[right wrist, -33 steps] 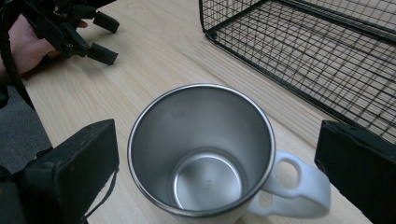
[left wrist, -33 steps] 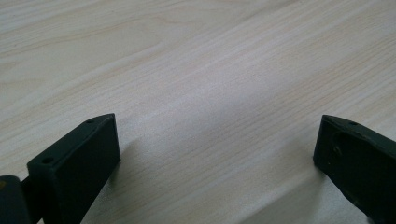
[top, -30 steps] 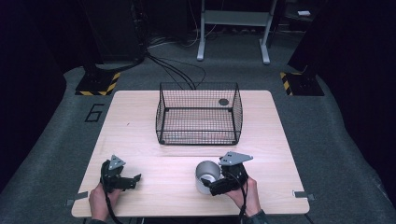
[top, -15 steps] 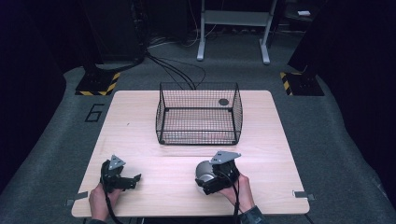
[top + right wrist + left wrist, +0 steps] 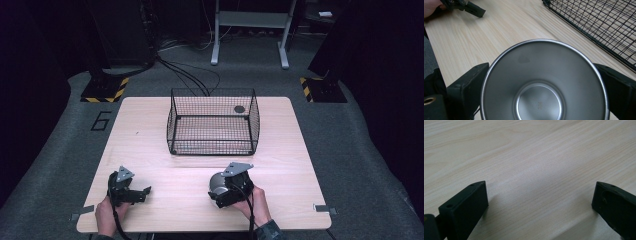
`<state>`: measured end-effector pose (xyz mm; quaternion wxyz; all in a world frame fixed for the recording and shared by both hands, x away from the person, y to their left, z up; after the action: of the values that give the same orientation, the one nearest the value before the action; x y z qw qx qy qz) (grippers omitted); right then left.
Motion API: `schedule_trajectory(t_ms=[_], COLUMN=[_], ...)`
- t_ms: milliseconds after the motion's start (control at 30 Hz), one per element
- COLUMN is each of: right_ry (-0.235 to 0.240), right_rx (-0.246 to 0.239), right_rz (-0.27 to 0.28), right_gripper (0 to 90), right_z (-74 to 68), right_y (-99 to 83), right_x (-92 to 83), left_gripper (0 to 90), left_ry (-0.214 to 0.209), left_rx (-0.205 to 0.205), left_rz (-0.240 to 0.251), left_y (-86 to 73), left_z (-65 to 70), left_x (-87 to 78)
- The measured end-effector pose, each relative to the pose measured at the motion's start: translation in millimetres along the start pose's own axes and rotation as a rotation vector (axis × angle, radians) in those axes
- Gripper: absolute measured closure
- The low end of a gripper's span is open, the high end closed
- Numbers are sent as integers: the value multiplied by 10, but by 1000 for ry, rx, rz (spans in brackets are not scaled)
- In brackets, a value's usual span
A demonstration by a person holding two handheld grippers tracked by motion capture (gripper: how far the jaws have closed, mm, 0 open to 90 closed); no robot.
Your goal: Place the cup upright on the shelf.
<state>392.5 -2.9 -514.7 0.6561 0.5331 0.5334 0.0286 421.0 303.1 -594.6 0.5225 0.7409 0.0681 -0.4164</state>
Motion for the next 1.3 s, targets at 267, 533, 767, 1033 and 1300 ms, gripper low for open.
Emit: schedule_trajectory(t_ms=[267,533,767,1033,1300], right_ry=[7,-5,-4,-9,-34], right_rx=[-7,-23,-31,-23,-6], right_rz=[-4,-30,-24,-4,53], right_gripper=[50,57,61,61,61], right_z=[1,-2,-5,12,132], right_y=[-1,4,13,80,264], right_x=[6,24,29,-6,-179], left_gripper=[4,4,4,4,4], left_ry=[0,0,0,0,0], left_rx=[0,0,0,0,0], left_rz=[0,0,0,0,0], left_y=[0,0,0,0,0], left_z=[0,0,0,0,0], left_x=[0,0,0,0,0])
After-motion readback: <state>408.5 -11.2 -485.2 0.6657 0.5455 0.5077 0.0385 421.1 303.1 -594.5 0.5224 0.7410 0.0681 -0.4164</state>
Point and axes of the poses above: each handheld gripper's, and its own axes: x roughly forward along the jaws, y roughly out of its top, z roughly to its right, the point moved 9 cm from there along x, roughly forward along the jaws, and after that the axes turned 8 degrees about x, right-handed, at the moved point
